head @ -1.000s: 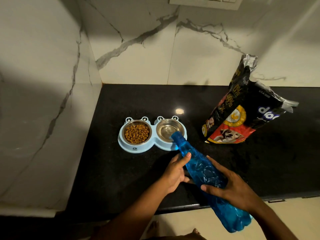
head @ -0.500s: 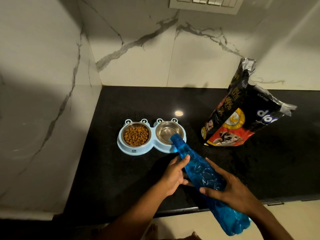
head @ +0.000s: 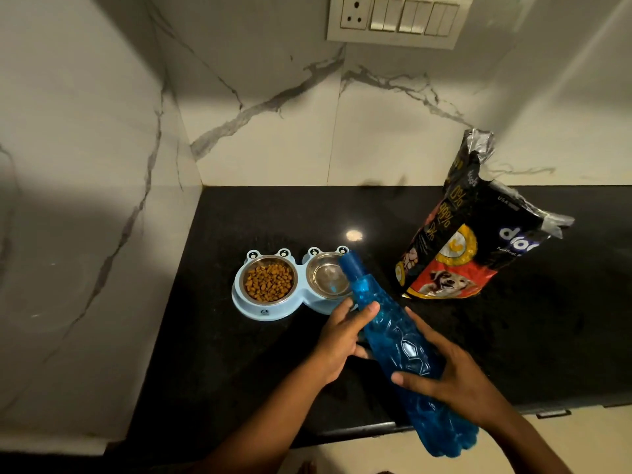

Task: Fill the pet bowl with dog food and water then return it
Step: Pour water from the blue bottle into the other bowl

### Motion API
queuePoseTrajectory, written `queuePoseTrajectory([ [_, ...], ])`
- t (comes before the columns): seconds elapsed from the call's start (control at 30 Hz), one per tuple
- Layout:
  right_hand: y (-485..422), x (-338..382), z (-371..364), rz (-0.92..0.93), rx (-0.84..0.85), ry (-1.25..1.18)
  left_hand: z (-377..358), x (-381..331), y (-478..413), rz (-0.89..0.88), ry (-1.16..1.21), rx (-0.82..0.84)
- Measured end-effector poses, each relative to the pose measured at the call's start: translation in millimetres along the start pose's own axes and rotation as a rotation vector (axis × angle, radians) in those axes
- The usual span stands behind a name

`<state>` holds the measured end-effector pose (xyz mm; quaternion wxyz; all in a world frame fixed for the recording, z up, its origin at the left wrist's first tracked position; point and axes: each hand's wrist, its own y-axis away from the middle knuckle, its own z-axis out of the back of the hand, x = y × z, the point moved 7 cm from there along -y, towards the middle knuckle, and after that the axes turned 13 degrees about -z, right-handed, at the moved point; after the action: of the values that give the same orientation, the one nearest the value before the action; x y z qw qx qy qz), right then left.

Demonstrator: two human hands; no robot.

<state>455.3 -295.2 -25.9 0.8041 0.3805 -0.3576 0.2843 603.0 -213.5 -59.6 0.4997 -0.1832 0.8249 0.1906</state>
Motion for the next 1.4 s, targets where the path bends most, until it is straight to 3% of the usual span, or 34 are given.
queuePoseTrajectory([
  [0.57,8.7,-3.1,58.7,0.226,-0.194,-0.274,-87.8,-63.8,-31.0,-0.364,-0.337,0.158],
  [0.9,1.1,-69.6,135.6,0.154,-0.283,-0.4,-189.4,-38.1,-55.8,-0.491,-0.581,0.279],
  [1.1,-13.7,-87.8,203.7,0.167,-0.283,-0.327,-239.9,-13.4,-95.0,-0.557,-0.726,0.262],
  [1.4,-62.1,-86.6,275.1,0.18,-0.259,-0.198,-271.3,15.8,-173.7,-0.489,-0.786,0.184],
])
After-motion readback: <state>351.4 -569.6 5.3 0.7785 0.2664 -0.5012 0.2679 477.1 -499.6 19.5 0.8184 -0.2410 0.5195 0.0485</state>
